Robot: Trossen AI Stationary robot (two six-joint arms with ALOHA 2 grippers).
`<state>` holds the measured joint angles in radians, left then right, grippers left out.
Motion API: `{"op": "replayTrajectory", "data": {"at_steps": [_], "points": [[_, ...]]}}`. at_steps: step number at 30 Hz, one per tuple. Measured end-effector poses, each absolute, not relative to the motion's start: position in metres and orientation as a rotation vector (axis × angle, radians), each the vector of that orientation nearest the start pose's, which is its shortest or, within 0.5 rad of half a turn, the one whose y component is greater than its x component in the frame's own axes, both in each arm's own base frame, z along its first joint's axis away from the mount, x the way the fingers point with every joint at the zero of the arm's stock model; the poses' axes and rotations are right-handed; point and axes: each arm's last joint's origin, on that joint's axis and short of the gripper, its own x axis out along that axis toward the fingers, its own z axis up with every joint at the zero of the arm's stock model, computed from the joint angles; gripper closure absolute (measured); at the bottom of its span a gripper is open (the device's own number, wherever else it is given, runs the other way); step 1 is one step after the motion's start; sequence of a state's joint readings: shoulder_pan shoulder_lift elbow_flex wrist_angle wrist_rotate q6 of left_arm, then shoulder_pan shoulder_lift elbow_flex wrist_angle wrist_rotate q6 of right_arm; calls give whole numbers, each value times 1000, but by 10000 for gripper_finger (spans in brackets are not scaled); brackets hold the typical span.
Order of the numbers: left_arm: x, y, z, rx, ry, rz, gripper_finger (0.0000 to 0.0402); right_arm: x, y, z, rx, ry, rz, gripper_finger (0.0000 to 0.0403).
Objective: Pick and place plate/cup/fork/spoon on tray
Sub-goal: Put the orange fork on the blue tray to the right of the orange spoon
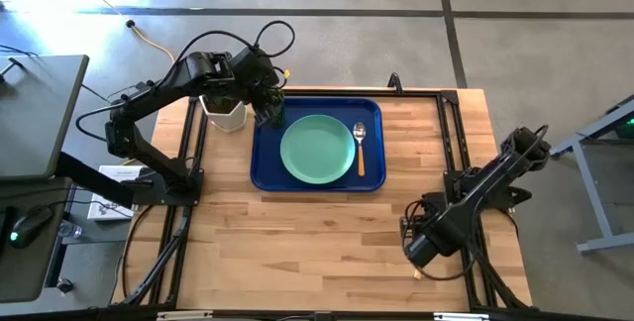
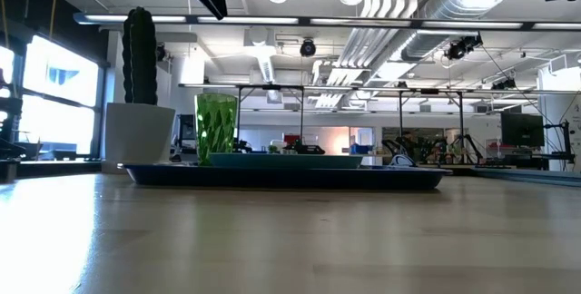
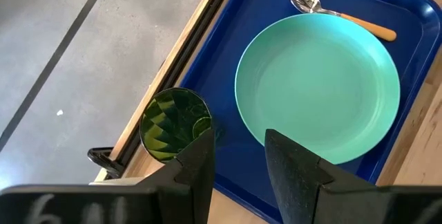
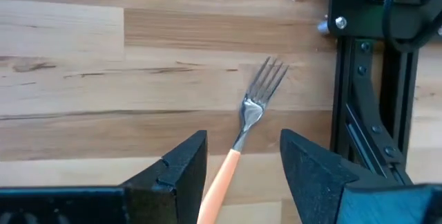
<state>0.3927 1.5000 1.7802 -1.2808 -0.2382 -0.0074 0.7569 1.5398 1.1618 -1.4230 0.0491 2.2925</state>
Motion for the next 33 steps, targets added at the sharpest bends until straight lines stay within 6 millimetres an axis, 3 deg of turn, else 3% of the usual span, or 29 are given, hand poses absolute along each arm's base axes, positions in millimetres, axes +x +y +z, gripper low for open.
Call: {"op": "replayTrajectory", "data": {"at_steps": [6,12,16,33], "points": [[249,110,411,-85,1011,581,287,178,175,224,907,1192,-1370,229],[249,110,412,-85,1008,581,287,180,181,220,923,1331,-1336,229],[249,110,412,-100,1001,589,287,181,185,218,1037,1266,-1403,229],[249,111,412,-107,997,594,287,195,208,176,1020,1322,-1461,229]]}}
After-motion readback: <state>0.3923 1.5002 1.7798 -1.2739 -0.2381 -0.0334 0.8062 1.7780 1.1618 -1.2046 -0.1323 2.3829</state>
